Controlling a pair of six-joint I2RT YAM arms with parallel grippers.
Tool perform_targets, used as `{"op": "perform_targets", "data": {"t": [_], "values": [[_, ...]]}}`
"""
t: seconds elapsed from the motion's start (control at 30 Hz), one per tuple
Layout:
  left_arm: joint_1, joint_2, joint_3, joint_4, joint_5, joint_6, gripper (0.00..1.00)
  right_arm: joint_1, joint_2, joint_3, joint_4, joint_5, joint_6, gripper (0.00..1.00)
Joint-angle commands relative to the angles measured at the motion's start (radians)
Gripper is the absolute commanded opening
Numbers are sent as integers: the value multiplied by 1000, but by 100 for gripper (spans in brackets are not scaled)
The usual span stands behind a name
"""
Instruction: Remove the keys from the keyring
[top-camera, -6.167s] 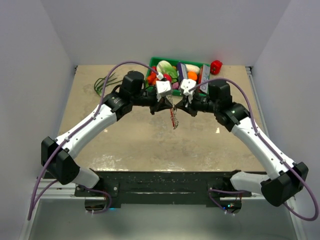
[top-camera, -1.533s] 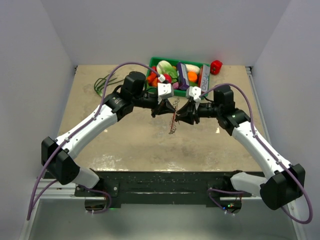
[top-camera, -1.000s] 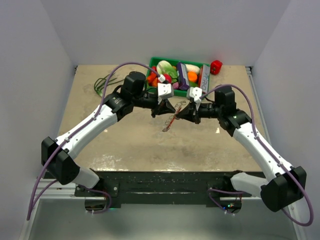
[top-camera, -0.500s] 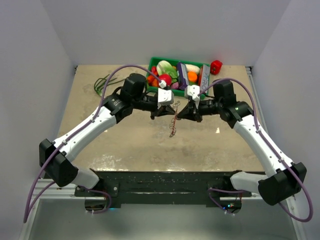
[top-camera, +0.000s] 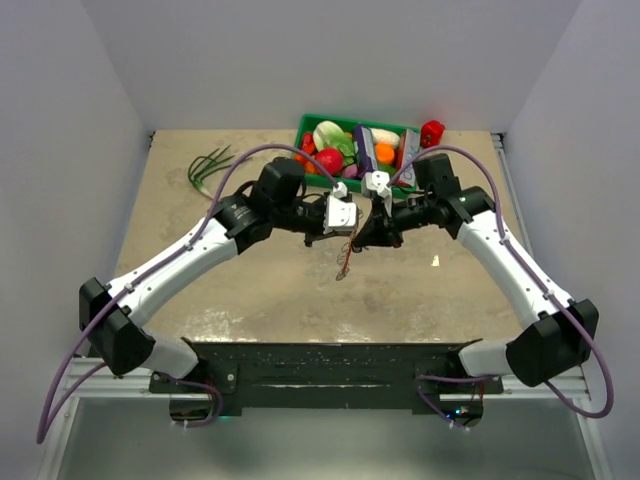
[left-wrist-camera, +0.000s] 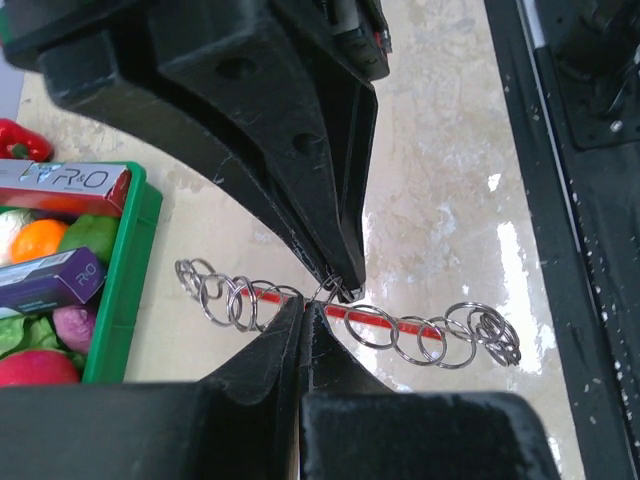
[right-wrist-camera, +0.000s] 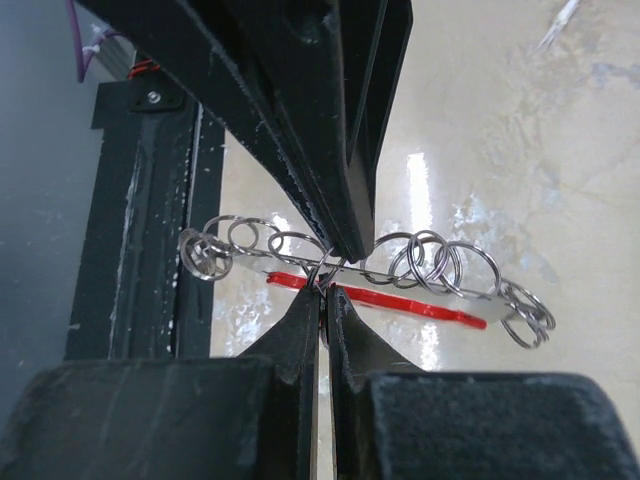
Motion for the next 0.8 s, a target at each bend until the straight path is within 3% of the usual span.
{"op": "perform_targets", "data": {"t": [0.0, 0.23, 0.77], "values": [[-51, -21, 38, -42, -118, 122, 0, 8, -3, 79, -55, -123, -35, 0], [-117, -45, 45, -110, -257, 237, 0, 6, 41, 81, -84, -167, -31, 0], [-184, -65, 1, -140, -331, 360, 0, 5, 104, 88, -197, -251, -89, 0]]}}
